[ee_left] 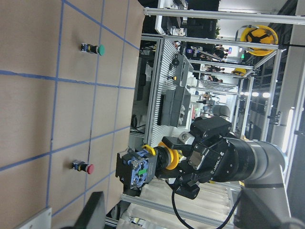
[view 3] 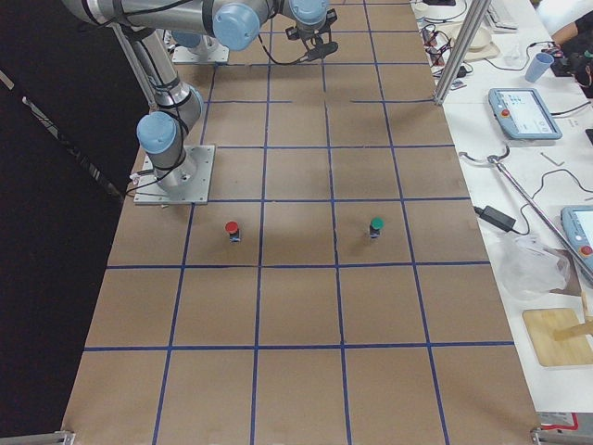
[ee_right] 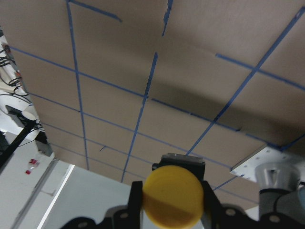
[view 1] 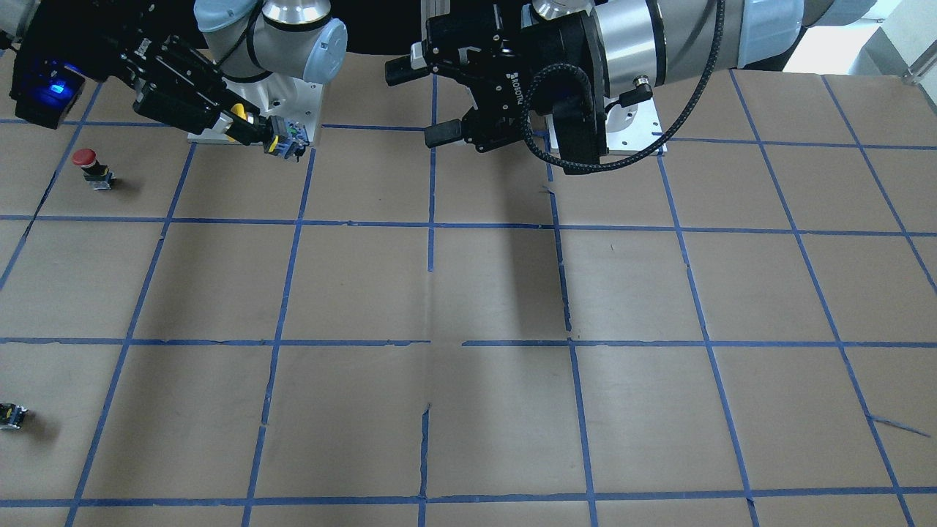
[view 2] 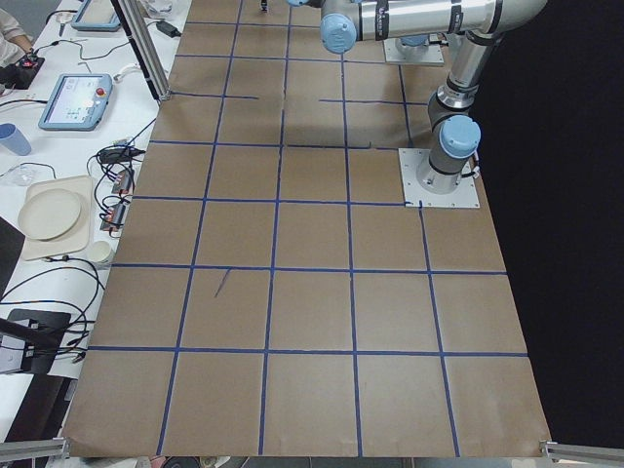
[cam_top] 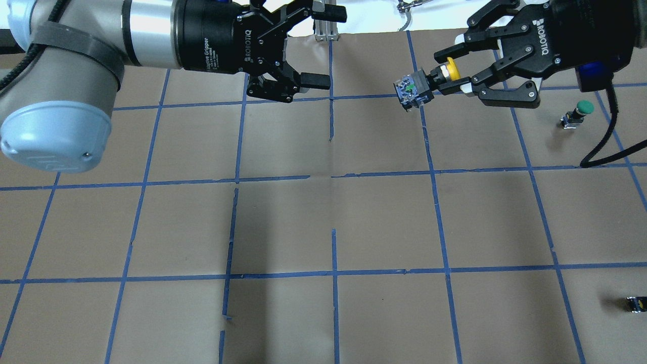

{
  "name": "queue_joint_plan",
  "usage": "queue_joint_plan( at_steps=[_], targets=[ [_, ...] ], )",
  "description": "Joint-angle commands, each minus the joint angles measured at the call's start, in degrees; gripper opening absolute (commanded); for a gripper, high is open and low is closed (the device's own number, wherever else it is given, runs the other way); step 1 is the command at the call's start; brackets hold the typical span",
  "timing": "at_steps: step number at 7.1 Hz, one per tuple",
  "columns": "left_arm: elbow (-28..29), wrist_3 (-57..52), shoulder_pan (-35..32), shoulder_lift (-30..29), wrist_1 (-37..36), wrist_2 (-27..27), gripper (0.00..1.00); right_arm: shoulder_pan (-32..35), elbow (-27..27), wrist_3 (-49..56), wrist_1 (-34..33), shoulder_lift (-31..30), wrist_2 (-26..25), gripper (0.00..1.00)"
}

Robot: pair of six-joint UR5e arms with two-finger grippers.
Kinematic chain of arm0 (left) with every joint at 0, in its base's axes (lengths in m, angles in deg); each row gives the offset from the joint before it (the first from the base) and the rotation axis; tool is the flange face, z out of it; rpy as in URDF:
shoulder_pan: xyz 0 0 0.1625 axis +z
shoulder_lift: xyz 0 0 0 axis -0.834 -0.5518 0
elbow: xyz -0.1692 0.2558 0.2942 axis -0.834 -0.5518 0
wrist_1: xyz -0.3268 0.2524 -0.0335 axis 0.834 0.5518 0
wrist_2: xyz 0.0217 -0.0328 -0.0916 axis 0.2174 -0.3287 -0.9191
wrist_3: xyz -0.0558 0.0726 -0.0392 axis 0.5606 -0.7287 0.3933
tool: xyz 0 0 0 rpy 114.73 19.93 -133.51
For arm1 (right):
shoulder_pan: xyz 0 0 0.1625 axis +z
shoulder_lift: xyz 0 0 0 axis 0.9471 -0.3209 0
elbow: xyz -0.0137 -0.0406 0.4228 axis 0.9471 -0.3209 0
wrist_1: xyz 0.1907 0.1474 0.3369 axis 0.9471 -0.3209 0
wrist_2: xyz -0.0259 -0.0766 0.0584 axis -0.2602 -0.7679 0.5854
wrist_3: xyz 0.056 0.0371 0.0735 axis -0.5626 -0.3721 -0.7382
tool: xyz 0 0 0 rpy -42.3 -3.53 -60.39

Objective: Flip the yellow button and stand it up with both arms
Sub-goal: 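Carry the button down with the right gripper while the left gripper withdraws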

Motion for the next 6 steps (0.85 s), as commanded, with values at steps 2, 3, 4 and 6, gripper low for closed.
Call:
queue_joint_plan(
  at_steps=[2,3,4,6],
  targets=[
    [2.4,0.3,-2.9,-0.4,2.4,20.7,0.98,-0.3,0.8,31.7,-1.0,0.9,-27.7,0.07],
    [2.8,-0.6,-3.0,-0.5,6.2,33.9,0.98,-1.0,1.4,38.6,-2.8,1.0,-32.1,0.07],
    [3.9,-0.6,-2.4,-0.3,8.2,38.5,0.99,-2.5,4.4,47.5,-8.5,1.5,-37.9,0.07],
    [8.7,-4.0,-1.8,-0.2,13.4,50.7,0.99,-10.8,13.7,67.8,-25.7,1.8,-39.1,0.07]
  ],
)
